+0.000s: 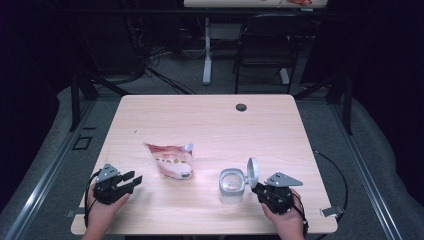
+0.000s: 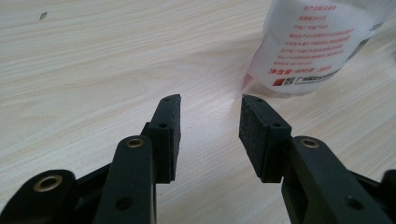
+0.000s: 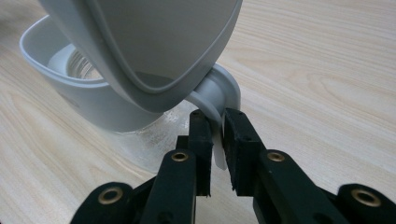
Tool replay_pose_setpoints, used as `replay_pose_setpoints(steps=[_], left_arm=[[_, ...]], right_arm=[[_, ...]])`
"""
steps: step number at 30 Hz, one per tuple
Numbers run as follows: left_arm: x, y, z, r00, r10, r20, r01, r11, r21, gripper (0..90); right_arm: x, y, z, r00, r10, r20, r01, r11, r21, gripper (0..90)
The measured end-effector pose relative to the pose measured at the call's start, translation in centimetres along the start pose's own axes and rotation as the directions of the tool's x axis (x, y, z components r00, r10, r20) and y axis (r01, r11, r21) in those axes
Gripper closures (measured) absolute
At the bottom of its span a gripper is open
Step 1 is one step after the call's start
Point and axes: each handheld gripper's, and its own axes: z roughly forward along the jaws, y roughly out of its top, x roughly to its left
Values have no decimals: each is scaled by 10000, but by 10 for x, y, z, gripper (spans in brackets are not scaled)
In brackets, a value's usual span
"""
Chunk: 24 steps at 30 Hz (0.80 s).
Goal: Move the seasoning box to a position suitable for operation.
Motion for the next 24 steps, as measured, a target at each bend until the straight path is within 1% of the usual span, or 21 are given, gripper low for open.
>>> replay_pose_setpoints(steps=[3, 9, 18, 19, 21, 24], left_arm=[[0, 0, 0, 10000, 3, -11, -3, 10000, 2, 590], [0, 0, 0, 10000, 0, 8, 0, 10000, 6, 590], [0, 0, 0, 10000, -17, -19, 17, 10000, -7, 590], [0, 0, 0, 10000, 67, 0, -67, 10000, 23, 590], [0, 0, 1, 10000, 72, -19, -72, 10000, 39, 589], [0, 0, 1, 10000, 70, 1, -70, 10000, 29, 588]], right_arm=[[-2, 1, 0, 10000, -91, 25, 91, 10000, 39, 819], [-3, 2, 1, 9999, -120, 30, 120, 9999, 24, 819], [-8, 1, 0, 10000, 44, 82, -44, 10000, -5, 812], [-9, 1, 1, 9999, 99, 91, -99, 9999, -28, 810], [-10, 2, 1, 9999, 59, 121, -60, 10000, 27, 809], [-11, 2, 2, 9999, 104, 89, -104, 9999, -26, 807]])
